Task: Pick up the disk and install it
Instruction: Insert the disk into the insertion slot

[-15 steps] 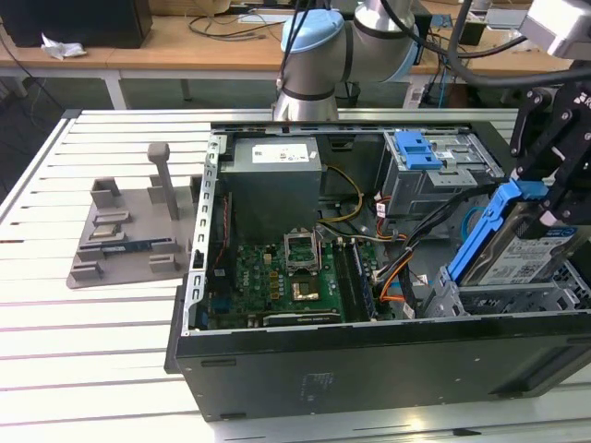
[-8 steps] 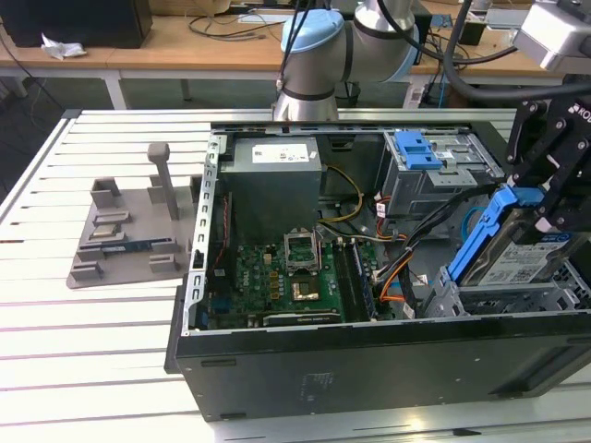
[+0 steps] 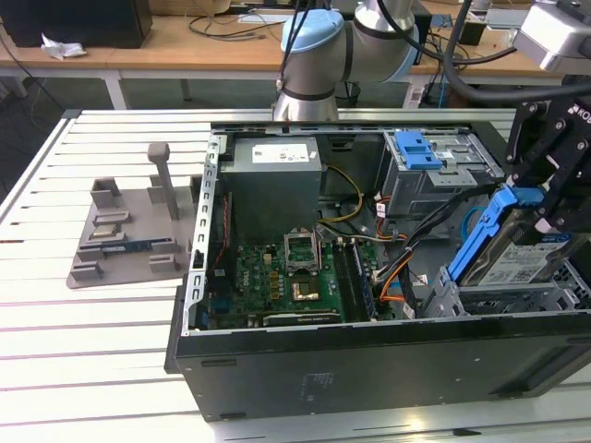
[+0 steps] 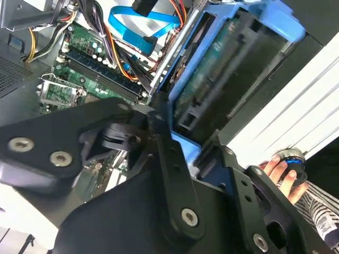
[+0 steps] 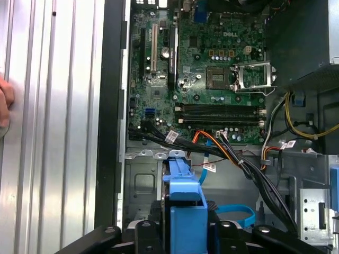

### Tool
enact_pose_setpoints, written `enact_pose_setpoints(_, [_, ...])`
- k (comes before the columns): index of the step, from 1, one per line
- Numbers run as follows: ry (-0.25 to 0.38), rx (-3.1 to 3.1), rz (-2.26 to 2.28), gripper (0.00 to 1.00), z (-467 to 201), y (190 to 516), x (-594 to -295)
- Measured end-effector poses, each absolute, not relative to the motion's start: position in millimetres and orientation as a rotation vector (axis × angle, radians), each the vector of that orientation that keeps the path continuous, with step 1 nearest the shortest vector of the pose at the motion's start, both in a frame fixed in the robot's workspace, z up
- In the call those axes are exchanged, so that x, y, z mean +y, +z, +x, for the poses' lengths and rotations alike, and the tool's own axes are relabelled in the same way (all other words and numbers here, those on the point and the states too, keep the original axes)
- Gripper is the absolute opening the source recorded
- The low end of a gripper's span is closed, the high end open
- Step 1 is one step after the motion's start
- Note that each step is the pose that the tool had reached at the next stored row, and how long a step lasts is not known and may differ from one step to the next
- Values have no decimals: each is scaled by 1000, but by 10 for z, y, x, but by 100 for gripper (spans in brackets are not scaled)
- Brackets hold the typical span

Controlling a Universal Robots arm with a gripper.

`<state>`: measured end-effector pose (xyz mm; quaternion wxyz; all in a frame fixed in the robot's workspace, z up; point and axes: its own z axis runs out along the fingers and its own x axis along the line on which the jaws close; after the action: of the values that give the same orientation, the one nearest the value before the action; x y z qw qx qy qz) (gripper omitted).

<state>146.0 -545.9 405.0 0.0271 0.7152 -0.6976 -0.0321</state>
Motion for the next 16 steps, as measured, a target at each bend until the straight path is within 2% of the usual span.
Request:
enact_pose_setpoints(1, [-99, -2155, 2209, 51, 1460, 4049, -5460])
enact_pose_setpoints(8, [-99, -2155, 2209, 51, 1460, 4044, -5460])
enact_pose_setpoints(11, [-99, -2155, 2209, 30, 1460, 4042, -5459])
enact_pose_setpoints(12, [-99, -2155, 2209, 18, 1460, 4042, -5459])
enact_pose_setpoints(14, [-99, -2155, 2209, 18, 1460, 4041, -5459])
enact_pose_setpoints(15, [-100, -2155, 2209, 12, 1460, 4040, -5460])
enact_pose_setpoints(16, [-99, -2155, 2209, 11, 1460, 4040, -5459])
